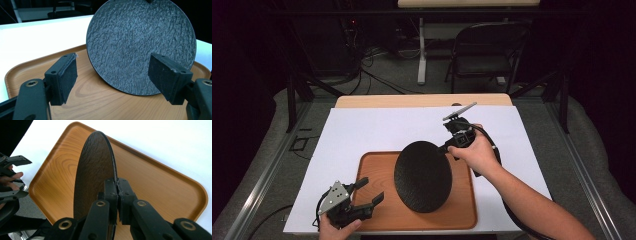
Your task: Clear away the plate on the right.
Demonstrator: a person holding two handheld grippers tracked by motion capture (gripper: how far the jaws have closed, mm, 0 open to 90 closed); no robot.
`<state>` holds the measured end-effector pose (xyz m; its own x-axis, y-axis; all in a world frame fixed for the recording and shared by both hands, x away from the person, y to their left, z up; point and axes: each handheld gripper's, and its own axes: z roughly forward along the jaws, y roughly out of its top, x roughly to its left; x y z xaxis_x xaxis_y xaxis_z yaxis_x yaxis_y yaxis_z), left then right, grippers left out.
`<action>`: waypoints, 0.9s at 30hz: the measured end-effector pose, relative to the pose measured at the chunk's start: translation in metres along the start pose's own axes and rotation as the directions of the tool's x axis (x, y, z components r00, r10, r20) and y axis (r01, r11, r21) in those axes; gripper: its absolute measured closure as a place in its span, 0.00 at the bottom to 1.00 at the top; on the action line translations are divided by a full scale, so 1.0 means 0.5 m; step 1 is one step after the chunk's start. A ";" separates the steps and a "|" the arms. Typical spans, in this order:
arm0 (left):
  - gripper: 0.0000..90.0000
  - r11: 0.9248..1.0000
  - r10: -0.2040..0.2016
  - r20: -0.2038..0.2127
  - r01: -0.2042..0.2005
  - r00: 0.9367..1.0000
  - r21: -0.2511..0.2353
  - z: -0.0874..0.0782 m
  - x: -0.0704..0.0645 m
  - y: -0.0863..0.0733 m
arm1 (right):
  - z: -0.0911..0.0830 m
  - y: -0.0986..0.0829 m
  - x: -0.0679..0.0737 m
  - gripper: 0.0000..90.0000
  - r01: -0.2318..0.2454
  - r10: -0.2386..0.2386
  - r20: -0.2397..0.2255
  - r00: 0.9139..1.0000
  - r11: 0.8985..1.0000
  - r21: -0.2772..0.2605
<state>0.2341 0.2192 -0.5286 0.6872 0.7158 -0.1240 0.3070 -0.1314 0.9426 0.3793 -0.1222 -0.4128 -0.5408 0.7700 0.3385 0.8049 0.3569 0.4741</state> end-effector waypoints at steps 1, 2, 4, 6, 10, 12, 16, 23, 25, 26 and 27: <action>0.26 1.000 0.000 0.000 0.000 1.000 0.000 0.000 0.000 0.000 | 0.000 0.000 0.000 0.97 0.000 0.000 0.000 1.000 1.000 0.000; 0.26 1.000 -0.001 0.000 0.001 1.000 0.000 0.000 0.000 0.000 | 0.000 -0.004 -0.004 0.97 -0.001 0.001 -0.003 1.000 1.000 -0.003; 0.26 1.000 -0.001 0.000 0.001 1.000 0.000 0.000 0.000 0.000 | 0.001 -0.009 -0.012 0.97 -0.012 0.012 -0.008 1.000 1.000 -0.005; 0.26 1.000 -0.002 -0.001 0.002 1.000 0.000 0.000 -0.001 0.000 | 0.002 -0.013 -0.017 0.97 -0.016 0.016 -0.011 1.000 1.000 -0.008; 0.26 1.000 0.001 -0.001 -0.001 1.000 0.001 0.000 0.000 0.000 | 0.011 -0.030 -0.049 0.96 -0.066 0.066 -0.032 0.997 0.998 -0.012; 0.26 1.000 0.001 0.000 -0.001 1.000 0.001 0.000 0.000 0.000 | 0.016 -0.039 -0.063 0.96 -0.082 0.082 -0.038 0.996 0.997 -0.013; 0.26 1.000 0.001 -0.002 -0.001 1.000 0.001 0.000 0.000 0.000 | 0.030 -0.064 -0.098 0.95 -0.134 0.133 -0.065 0.989 0.991 -0.020; 0.26 1.000 0.000 -0.003 0.000 1.000 0.003 0.001 -0.001 0.000 | 0.048 -0.094 -0.140 0.94 -0.188 0.181 -0.125 0.976 0.981 -0.042; 0.26 1.000 0.000 -0.002 0.000 1.000 0.005 0.001 -0.001 0.000 | 0.049 -0.096 -0.142 0.94 -0.189 0.182 -0.129 0.975 0.981 -0.050; 0.26 1.000 -0.001 -0.002 0.001 1.000 0.005 0.001 -0.001 0.000 | 0.050 -0.098 -0.144 0.94 -0.188 0.181 -0.127 0.975 0.981 -0.050; 0.26 1.000 -0.004 -0.004 0.004 1.000 0.005 0.001 -0.001 -0.001 | 0.052 -0.100 -0.146 0.94 -0.186 0.178 -0.126 0.976 0.981 -0.057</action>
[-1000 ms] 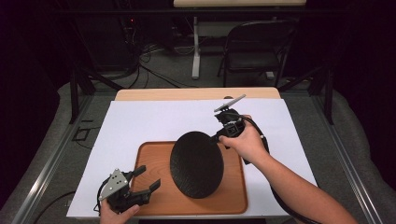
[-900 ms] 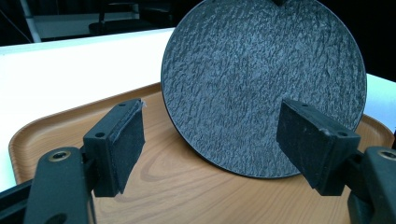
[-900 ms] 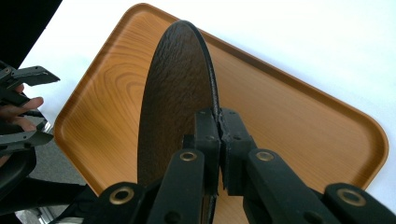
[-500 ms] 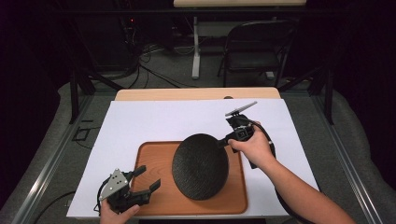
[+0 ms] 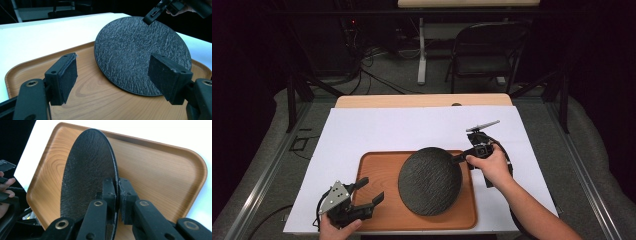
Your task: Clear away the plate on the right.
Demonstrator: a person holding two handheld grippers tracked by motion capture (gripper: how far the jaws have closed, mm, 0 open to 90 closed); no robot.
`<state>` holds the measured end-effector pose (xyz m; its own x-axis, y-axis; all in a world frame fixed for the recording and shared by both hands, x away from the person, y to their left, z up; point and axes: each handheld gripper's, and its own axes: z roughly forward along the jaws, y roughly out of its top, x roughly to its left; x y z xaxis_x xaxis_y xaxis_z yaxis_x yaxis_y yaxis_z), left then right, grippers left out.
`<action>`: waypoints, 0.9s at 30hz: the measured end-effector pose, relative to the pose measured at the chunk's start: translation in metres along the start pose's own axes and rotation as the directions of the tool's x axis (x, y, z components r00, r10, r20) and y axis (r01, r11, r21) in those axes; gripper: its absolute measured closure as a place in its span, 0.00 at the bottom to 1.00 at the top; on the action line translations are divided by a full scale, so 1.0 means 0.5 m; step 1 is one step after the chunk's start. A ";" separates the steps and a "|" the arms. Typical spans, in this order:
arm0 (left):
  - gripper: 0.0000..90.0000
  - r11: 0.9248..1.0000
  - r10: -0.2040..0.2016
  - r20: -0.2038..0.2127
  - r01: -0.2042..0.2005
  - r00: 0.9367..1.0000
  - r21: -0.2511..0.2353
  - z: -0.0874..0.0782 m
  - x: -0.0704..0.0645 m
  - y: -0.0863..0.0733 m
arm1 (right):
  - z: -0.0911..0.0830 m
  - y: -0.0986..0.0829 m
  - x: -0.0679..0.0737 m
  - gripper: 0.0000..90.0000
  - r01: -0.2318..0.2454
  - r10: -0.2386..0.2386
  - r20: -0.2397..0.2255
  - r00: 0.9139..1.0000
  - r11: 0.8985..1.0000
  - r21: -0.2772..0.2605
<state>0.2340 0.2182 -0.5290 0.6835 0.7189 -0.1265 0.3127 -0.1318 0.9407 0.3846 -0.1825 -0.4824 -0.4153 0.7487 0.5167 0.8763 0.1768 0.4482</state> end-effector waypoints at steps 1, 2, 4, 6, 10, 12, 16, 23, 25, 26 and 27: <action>0.26 1.000 0.000 0.000 0.000 1.000 0.000 0.000 0.000 0.000 | 0.002 -0.004 -0.005 0.93 -0.007 0.007 0.001 1.000 1.000 -0.004; 0.26 1.000 0.000 -0.001 0.000 1.000 -0.001 -0.001 0.000 0.000 | 0.004 -0.006 -0.009 0.93 -0.006 0.006 0.000 1.000 1.000 -0.008; 0.26 1.000 0.000 0.000 0.000 1.000 -0.001 -0.001 0.000 0.000 | 0.007 -0.010 -0.015 0.93 -0.012 0.012 0.010 1.000 1.000 -0.006; 0.26 1.000 0.001 0.001 -0.001 1.000 0.000 0.000 0.000 0.000 | 0.009 -0.011 -0.017 0.92 -0.016 0.016 0.011 1.000 1.000 -0.009; 0.26 1.000 0.001 0.000 -0.001 1.000 0.000 0.000 0.000 0.000 | 0.019 -0.021 -0.037 0.91 -0.044 0.044 0.007 0.999 0.999 -0.015; 0.26 1.000 0.001 0.000 -0.001 1.000 0.001 0.000 0.000 0.000 | 0.021 -0.024 -0.043 0.91 -0.046 0.046 0.002 0.999 0.999 -0.015; 0.26 1.000 0.000 -0.001 0.000 1.000 0.002 0.001 0.000 0.000 | 0.033 -0.036 -0.066 0.90 -0.087 0.087 -0.007 0.996 0.996 -0.010; 0.26 1.000 -0.001 -0.003 0.001 1.000 0.003 0.001 0.000 0.000 | 0.048 -0.051 -0.087 0.87 -0.123 0.123 -0.010 0.992 0.992 0.006; 0.26 1.000 -0.001 -0.002 0.001 1.000 0.004 0.001 0.000 0.000 | 0.052 -0.055 -0.092 0.87 -0.131 0.131 -0.008 0.991 0.991 0.010; 0.26 1.000 -0.001 -0.002 0.001 1.000 0.004 0.001 0.000 0.000 | 0.054 -0.057 -0.094 0.87 -0.132 0.132 -0.013 0.991 0.991 0.005; 0.26 1.000 -0.001 -0.002 0.001 1.000 0.004 0.001 0.000 0.000 | 0.054 -0.057 -0.094 0.87 -0.132 0.132 -0.013 0.991 0.991 0.005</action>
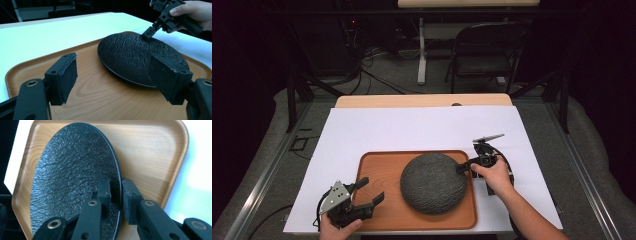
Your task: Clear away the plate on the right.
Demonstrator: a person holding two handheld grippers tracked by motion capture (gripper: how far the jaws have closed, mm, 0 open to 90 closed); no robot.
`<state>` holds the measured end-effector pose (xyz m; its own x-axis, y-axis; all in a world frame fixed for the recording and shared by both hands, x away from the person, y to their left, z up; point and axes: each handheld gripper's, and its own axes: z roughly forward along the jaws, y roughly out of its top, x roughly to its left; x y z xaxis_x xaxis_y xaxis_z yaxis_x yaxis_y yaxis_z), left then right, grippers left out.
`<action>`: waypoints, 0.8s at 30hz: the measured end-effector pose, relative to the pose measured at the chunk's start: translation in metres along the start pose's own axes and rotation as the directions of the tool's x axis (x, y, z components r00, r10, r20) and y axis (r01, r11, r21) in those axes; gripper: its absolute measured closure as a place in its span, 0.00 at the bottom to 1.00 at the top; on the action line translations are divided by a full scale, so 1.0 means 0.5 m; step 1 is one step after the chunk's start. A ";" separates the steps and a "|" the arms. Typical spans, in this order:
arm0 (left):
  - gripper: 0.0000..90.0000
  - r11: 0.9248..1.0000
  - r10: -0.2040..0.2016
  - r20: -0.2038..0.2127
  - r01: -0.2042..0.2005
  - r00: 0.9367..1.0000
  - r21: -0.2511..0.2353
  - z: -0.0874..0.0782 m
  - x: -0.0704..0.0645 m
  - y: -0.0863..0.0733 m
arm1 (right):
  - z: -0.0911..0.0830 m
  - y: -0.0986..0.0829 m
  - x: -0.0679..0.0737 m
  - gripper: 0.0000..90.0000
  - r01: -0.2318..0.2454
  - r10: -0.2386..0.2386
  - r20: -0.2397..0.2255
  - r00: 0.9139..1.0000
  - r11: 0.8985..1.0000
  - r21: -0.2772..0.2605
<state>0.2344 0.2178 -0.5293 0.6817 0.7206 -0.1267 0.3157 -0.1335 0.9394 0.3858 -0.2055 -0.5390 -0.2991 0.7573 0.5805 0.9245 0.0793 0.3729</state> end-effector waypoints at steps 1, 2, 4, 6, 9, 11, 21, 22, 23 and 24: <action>0.26 1.000 0.000 0.000 0.000 1.000 0.000 0.000 0.000 0.000 | 0.001 -0.001 -0.002 0.87 0.004 -0.004 0.004 1.000 1.000 0.005; 0.26 1.000 0.000 -0.002 0.000 1.000 0.000 0.000 0.000 0.000 | 0.003 -0.004 -0.004 0.86 0.003 -0.003 0.004 1.000 1.000 0.003; 0.26 1.000 0.000 0.000 0.000 1.000 0.000 0.000 0.000 0.000 | 0.002 -0.005 -0.002 0.86 0.000 0.000 0.008 1.000 1.000 -0.001; 0.26 1.000 -0.001 -0.001 0.001 1.000 0.000 0.000 0.000 0.000 | 0.003 -0.006 0.000 0.85 0.020 -0.019 0.015 1.000 1.000 -0.007; 0.26 1.000 0.002 -0.002 -0.002 1.000 0.000 0.000 0.000 0.000 | 0.003 -0.007 0.004 0.84 0.043 -0.043 0.030 0.999 0.999 -0.010; 0.26 1.000 0.000 -0.001 0.000 1.000 0.001 0.000 0.000 0.000 | 0.003 -0.008 0.010 0.78 0.079 -0.078 0.052 0.996 0.997 -0.016; 0.26 1.000 -0.002 -0.002 0.002 1.000 0.002 0.000 0.000 0.000 | -0.035 -0.034 0.030 0.50 0.208 -0.188 0.156 0.970 0.970 -0.123; 0.26 1.000 0.005 -0.002 -0.005 1.000 0.004 0.000 0.001 0.000 | -0.042 -0.042 0.028 0.49 0.219 -0.195 0.168 0.966 0.966 -0.136; 0.26 1.000 0.004 0.000 -0.004 1.000 0.007 0.001 0.001 0.000 | -0.052 -0.056 0.023 0.47 0.224 -0.197 0.171 0.965 0.961 -0.159; 0.26 1.000 0.006 -0.005 -0.006 1.000 0.010 0.001 0.001 0.000 | -0.052 -0.056 0.023 0.47 0.224 -0.197 0.171 0.965 0.961 -0.159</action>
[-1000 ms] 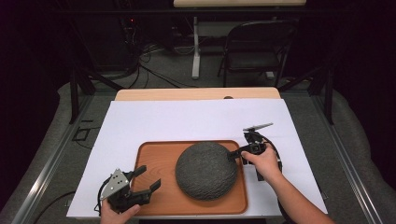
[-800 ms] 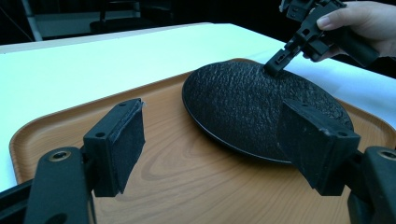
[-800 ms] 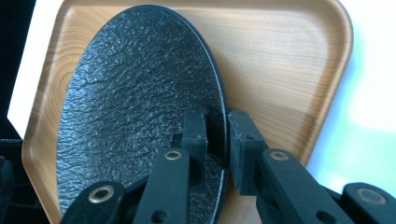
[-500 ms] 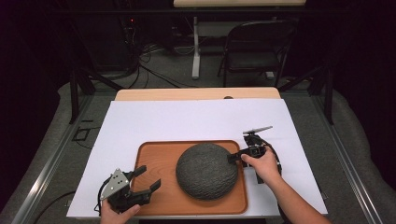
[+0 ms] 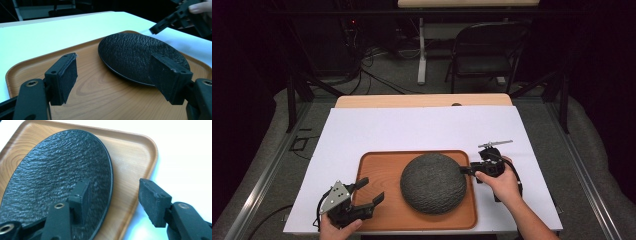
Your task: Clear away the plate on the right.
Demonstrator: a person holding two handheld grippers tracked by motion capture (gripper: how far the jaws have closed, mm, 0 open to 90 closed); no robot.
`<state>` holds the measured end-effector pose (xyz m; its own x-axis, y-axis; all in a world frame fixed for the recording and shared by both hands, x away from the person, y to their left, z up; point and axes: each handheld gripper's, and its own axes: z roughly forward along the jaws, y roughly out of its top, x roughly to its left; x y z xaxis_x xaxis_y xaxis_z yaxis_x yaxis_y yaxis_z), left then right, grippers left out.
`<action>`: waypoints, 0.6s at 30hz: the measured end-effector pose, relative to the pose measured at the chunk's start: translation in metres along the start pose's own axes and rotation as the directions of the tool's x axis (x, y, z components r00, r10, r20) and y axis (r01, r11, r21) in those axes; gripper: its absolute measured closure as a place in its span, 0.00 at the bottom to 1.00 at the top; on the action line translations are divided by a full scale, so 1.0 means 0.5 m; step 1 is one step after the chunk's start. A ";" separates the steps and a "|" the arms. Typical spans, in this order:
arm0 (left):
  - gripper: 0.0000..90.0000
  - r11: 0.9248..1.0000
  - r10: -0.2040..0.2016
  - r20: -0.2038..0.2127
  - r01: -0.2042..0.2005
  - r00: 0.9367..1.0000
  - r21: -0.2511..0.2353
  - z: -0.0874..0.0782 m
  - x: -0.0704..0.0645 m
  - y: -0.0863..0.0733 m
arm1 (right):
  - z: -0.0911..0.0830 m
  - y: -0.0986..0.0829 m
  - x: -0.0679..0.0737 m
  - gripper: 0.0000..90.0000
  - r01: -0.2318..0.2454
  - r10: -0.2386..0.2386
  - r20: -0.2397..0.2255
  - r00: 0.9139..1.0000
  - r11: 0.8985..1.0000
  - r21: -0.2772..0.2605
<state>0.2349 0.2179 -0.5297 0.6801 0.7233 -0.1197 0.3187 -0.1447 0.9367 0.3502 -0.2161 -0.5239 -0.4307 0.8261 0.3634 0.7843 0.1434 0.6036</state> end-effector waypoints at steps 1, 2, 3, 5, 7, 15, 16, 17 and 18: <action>0.26 1.000 -0.007 -0.003 0.007 1.000 0.002 0.001 -0.001 0.000 | -0.004 -0.006 -0.002 0.46 -0.003 0.003 -0.001 1.000 1.000 -0.011; 0.26 1.000 -0.007 -0.004 0.007 1.000 0.003 0.001 -0.001 0.000 | -0.013 -0.016 -0.005 0.46 -0.011 0.011 -0.007 1.000 1.000 -0.028; 0.26 1.000 -0.003 -0.002 0.003 1.000 0.005 0.001 0.001 -0.001 | -0.017 -0.022 -0.006 0.45 -0.015 0.015 -0.008 1.000 0.999 -0.039; 0.26 1.000 -0.006 -0.006 0.006 1.000 0.008 0.002 0.001 -0.001 | -0.031 -0.042 -0.010 0.44 -0.015 0.015 -0.003 1.000 0.997 -0.071; 0.26 1.000 -0.008 -0.010 0.008 1.000 0.015 0.002 0.002 -0.001 | -0.043 -0.060 -0.013 0.42 -0.011 0.011 0.004 1.000 0.996 -0.092; 0.26 0.999 -0.010 -0.007 0.011 1.000 0.041 0.007 0.003 -0.003 | -0.074 -0.106 -0.012 0.41 0.023 -0.014 0.060 0.998 0.988 -0.154; 0.26 0.999 -0.015 -0.007 0.015 1.000 0.046 0.008 0.003 -0.003 | -0.075 -0.111 -0.014 0.41 0.024 -0.015 0.059 0.998 0.987 -0.157; 0.26 0.999 -0.015 -0.010 0.016 1.000 0.048 0.009 0.003 -0.003 | -0.077 -0.116 -0.015 0.41 0.010 -0.002 0.046 0.999 0.987 -0.159; 0.26 0.999 -0.018 -0.013 0.018 1.000 0.048 0.010 0.003 -0.004 | -0.078 -0.119 -0.016 0.42 0.002 0.003 0.034 0.999 0.987 -0.164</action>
<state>0.2387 0.2160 -0.5333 0.6657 0.7345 -0.1319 0.3627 -0.1640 0.9173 0.2897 -0.2524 -0.5351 -0.4124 0.8448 0.3410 0.6997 0.0541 0.7124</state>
